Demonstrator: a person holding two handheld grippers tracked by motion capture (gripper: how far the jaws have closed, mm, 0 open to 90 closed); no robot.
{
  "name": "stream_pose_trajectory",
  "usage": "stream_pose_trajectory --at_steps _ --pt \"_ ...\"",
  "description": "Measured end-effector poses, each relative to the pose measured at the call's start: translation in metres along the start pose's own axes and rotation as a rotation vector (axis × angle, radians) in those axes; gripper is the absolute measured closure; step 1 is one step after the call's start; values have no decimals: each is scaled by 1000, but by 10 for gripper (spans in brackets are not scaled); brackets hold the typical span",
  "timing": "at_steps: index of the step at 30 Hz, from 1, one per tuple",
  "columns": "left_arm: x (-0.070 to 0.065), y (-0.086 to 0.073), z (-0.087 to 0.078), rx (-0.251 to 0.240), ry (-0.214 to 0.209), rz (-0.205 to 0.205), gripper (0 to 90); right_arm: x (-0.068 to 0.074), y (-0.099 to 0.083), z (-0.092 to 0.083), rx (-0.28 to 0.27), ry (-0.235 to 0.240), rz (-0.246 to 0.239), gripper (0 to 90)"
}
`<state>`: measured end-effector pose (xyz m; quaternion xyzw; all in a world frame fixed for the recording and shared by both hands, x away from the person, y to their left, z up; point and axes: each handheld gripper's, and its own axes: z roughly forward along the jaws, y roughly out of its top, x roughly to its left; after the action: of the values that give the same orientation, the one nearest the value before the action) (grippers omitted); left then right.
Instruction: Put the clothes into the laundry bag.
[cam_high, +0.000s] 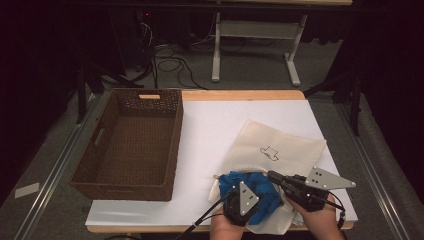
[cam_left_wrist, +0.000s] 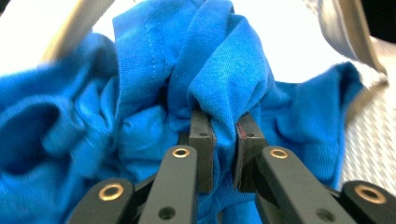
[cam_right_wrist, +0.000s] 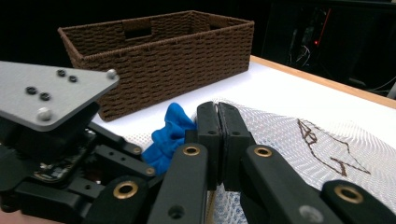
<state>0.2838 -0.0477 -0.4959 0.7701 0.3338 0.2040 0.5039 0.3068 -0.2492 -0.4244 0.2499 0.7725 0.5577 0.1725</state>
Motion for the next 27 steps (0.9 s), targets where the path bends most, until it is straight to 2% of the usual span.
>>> stream_pose_trajectory --at_steps 4,6,11,14,18,23,27 --pt "1 8 12 -5 16 -4 810 0 0 -1 -6 1 2 900" --pt "3 10 18 -13 36 -21 808 -1 0 -1 -9 0 3 900" --pt "8 10 30 -29 88 -50 799 -1 0 -2 -16 3 6 900" --pt "8 9 35 -34 92 -60 777 -1 0 -2 -16 6 10 900" --pt "5 8 29 -50 49 -51 631 -2 0 -5 -21 5 7 900" --pt "3 5 12 -71 4 -41 510 -2 0 -6 -22 0 11 900" --pt "5 -5 -8 -87 14 -17 486 -2 0 -7 -23 -1 9 900"
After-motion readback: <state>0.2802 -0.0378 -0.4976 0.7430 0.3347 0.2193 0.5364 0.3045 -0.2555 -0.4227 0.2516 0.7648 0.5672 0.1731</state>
